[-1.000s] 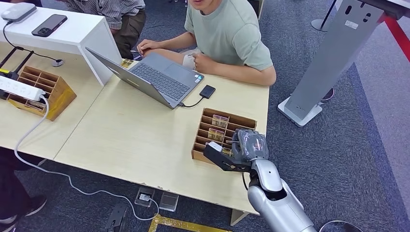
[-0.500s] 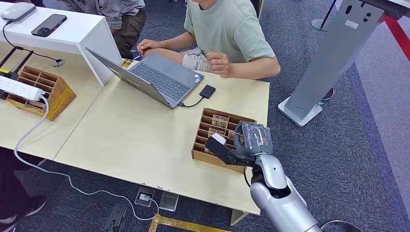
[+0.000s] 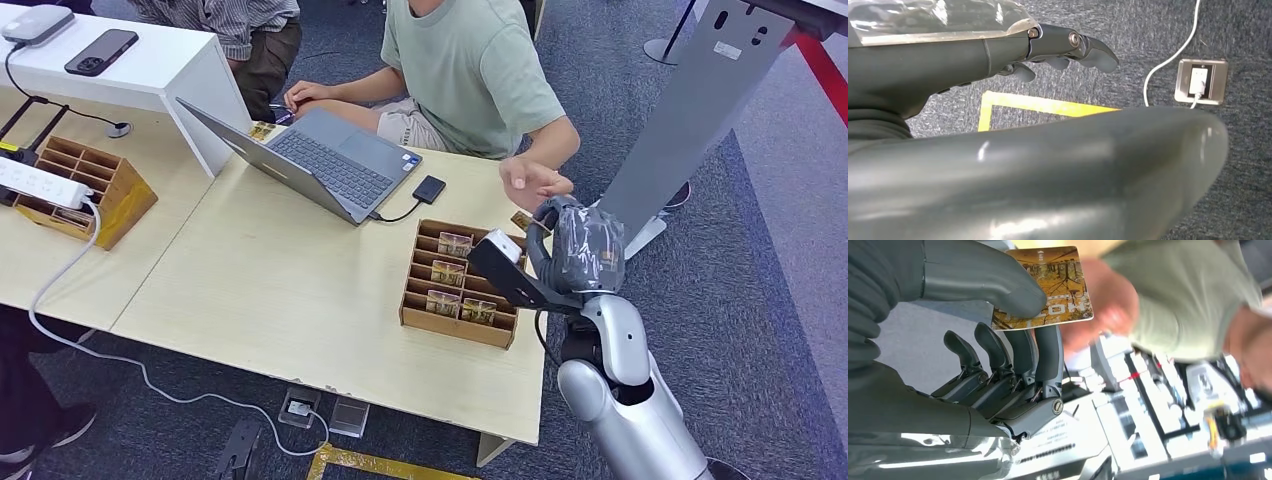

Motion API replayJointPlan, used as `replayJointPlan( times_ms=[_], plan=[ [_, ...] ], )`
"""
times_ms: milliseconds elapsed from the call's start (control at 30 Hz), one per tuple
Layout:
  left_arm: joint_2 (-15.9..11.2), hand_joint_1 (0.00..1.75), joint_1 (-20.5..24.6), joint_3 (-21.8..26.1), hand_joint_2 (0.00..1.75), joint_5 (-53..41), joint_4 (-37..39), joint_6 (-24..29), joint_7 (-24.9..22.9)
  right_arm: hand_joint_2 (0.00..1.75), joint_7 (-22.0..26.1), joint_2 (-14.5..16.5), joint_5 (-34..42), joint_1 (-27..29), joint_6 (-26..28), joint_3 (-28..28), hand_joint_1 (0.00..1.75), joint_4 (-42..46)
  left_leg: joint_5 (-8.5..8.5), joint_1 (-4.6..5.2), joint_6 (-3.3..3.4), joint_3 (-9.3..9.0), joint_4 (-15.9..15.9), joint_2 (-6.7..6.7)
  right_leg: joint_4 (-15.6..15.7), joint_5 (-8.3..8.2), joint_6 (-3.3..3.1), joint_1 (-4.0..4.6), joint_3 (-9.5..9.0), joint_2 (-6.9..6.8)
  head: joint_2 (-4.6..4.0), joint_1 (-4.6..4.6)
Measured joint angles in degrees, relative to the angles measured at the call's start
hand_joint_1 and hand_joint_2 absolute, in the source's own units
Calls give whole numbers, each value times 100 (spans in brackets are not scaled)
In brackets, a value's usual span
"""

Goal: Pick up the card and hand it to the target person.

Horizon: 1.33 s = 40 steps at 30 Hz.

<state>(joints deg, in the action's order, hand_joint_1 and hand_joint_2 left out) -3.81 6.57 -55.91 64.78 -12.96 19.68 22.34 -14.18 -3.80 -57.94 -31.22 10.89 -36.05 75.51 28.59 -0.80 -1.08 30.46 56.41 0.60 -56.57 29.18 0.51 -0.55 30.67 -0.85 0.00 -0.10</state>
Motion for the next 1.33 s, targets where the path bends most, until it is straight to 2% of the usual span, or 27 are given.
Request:
replayJointPlan(
  times_ms=[167, 300, 533, 700, 733, 833, 867, 1000, 1333],
  plan=[
    [-14, 0, 3, -63, 0, -7, 0, -72, 2, 175, 171, -75, -84, -152, 344, 219, 148, 235, 0, 0, 0, 1, 0, 0, 0, 0, 0, 0, -1, 0, 0, 1],
    [-19, 0, 7, -99, 0, -14, 0, -101, -4, 175, 351, -88, -159, -433, 671, 280, 137, 105, 0, 0, 0, 2, 0, 0, -1, -1, 0, 0, -1, 0, 0, 1],
    [-25, 0, 28, -188, 0, -19, 0, -112, -26, 175, 514, 26, -490, -1113, 830, 260, 136, -874, -1, 0, 1, 5, 0, -2, -3, -1, 0, 0, -1, -2, 0, 0],
    [-26, 0, 39, -197, 0, 128, 0, -39, -54, 175, 545, 191, -675, -1353, 835, 213, 137, -1550, -2, 0, 2, 8, 0, -4, -3, -1, 0, 0, -1, -4, 0, 1],
    [-26, 0, 39, -196, 0, 154, 0, -21, -57, 175, 563, 224, -728, -1385, 833, 208, 127, -1678, -2, 0, 2, 9, 0, -4, -3, -1, 0, 0, 0, -4, 0, 1],
    [-32, 0, 40, -198, 0, 178, 0, -7, -65, 175, 652, 336, -908, -1461, 832, 204, 27, -2066, -2, 0, 2, 10, 0, -4, -3, -1, 0, 0, 1, -4, 0, 0],
    [-33, 0, 41, -199, 0, 181, 0, 4, -71, 175, 677, 374, -920, -1476, 830, 204, 3, -2189, -2, 0, 2, 10, 0, -4, -3, -1, 0, 0, 1, -4, 0, 0],
    [-42, 0, 43, -201, 0, 201, 0, 59, -117, 0, 727, 500, -835, -1496, 834, 198, 0, -2616, -2, 0, 2, 11, 0, -4, -3, -1, 1, 0, 3, -4, 0, 1],
    [-50, 0, 43, -203, 0, 259, 0, 136, -131, 0, 912, 641, -266, -1460, 1191, 198, 0, -3100, -2, 0, 2, 10, 0, -3, -3, -1, 0, 0, 4, -4, 0, 0]
  ],
)
